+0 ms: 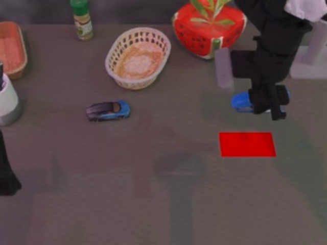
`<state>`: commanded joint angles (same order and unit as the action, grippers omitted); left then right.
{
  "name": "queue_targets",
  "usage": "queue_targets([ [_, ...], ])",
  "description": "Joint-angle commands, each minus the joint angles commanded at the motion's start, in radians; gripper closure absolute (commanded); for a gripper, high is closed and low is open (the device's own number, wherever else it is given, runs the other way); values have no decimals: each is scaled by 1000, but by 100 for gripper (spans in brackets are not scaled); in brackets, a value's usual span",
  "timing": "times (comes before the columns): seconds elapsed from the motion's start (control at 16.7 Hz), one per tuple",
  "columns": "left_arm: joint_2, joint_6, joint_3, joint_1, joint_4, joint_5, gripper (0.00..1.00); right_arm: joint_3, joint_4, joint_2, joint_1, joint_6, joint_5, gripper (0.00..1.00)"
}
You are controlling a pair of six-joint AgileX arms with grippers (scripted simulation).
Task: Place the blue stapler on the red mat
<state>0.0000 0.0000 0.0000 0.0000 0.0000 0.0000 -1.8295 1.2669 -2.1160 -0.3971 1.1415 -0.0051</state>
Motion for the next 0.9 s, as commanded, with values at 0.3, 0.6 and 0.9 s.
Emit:
queue_targets([
  [0.3,0,0,0,0,0,0,0,37,-40,-7,-6,-3,1,100],
  [0.6,0,0,0,0,0,0,0,192,-271,-65,-3,-5,2,100],
  [0.9,0,0,0,0,0,0,0,259,-352,-93,-3,-4,1,100],
])
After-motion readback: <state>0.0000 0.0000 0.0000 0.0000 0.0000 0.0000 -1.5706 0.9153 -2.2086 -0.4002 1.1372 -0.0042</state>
